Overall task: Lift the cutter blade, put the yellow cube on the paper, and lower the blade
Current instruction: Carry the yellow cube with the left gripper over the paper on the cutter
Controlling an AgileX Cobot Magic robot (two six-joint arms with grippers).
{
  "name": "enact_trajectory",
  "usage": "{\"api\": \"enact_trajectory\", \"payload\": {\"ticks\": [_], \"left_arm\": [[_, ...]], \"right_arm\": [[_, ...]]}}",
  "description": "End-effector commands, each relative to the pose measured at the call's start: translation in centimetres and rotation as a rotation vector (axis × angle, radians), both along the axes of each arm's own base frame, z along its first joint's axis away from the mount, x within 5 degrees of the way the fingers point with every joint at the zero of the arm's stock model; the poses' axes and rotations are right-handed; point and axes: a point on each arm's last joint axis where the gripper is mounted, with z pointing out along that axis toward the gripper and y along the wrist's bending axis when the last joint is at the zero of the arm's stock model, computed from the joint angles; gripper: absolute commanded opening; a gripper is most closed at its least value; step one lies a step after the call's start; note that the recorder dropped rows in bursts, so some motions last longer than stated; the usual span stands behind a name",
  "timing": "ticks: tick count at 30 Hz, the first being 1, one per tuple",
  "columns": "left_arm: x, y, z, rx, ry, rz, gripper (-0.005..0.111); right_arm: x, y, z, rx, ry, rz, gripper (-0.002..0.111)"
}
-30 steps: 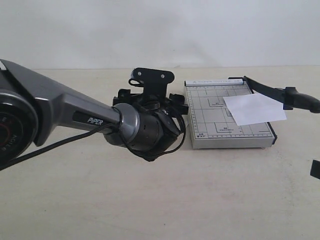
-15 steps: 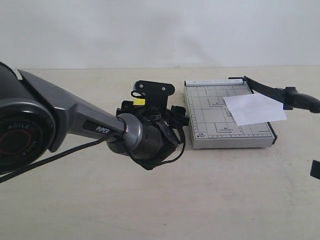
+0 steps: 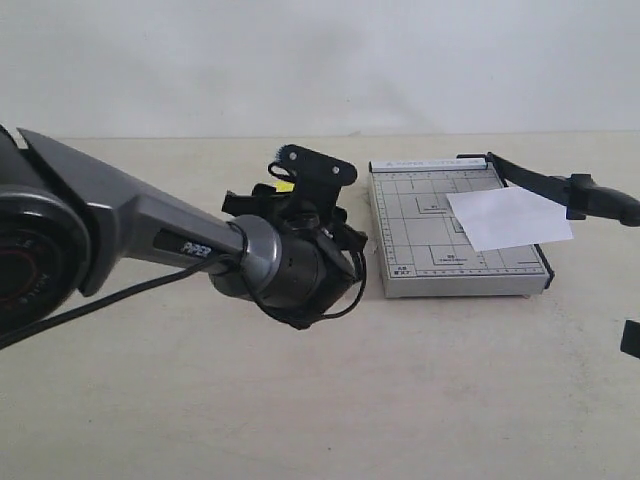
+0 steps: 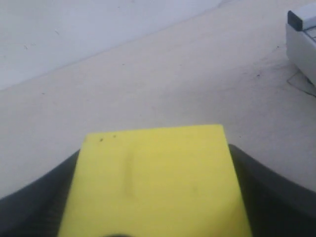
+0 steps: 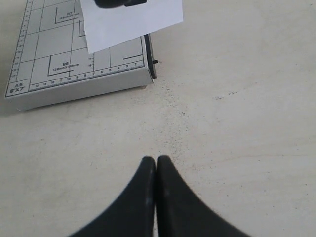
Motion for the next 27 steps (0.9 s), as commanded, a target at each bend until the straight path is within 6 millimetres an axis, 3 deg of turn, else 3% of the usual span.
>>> {"api": "enact_trajectory", "payload": {"ticks": [1,7,11,13,16,24,27], "left_arm": [[-0.8,-0.4,5.8,0.053,0.030,-0.034,0.005],[-3.1,-3.5,12.9,-0.175,0.119,-0.462,0.005],[-5.3,-5.4,15.2,-0.224,0.164,-0.803,0.005],[-5.7,-5.8,15.6,-0.226,0.168,-0.875,0.005],[-5.2,-6.8,14.5,-0.201,0.175,-0.908,0.005],[-1.2,-12.0,11.9,-0.190,0.102,-1.022,0.005],[-0.1,-12.9,11.7,-0.258,0.095,-1.003,0.005]], "right_arm": [[0.1,0.0,0.2,0.000,-0.015,-0.002,0.000],[0.2,0.0,0.3,0.002,-0.031,-0.001,0.000],[0.2,0.0,0.3,0.002,-0.031,-0.001,0.000],[0.2,0.0,0.3,0.002,-0.031,-0.001,0.000],[0.2,0.0,0.3,0.002,-0.033,-0.001,0.000],[0.3,0.0,0.4,0.004,-0.042,-0.001,0.000],[0.3,0.0,0.3,0.003,-0.037,-0.001,0.000]]}}
